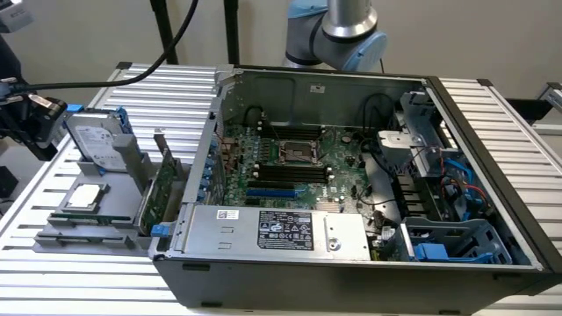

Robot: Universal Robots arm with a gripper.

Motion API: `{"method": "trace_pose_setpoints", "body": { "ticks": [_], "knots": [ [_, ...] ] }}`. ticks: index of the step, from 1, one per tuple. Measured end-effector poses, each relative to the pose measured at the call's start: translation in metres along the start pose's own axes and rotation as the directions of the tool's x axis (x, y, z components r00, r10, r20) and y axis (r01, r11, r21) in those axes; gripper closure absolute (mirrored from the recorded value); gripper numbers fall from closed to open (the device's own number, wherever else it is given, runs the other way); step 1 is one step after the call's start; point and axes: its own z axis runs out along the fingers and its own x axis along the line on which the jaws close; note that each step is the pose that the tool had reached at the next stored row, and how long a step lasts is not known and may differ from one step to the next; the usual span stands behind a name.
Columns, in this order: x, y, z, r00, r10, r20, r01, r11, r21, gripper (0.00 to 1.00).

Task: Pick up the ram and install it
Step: 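Pick up the ram and move it above insertion slot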

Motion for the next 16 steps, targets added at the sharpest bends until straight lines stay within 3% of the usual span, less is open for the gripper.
{"method": "trace_pose_setpoints", "body": {
  "ticks": [4,8,12,16],
  "knots": [
    [0.0,0.0,0.0004,0.9973,-0.073,-0.002,0.073,0.9973,-0.0015,1.0],
    [0.0,-0.0001,0.001,0.9893,-0.146,-0.004,0.146,0.9893,-0.003,1.0],
    [0.0,-0.0001,0.0017,0.9762,-0.217,-0.0058,0.217,0.9762,-0.0046,1.0],
    [0.0,-0.0001,0.0026,0.958,-0.287,-0.0076,0.287,0.958,-0.0063,1.0]
  ]
}}
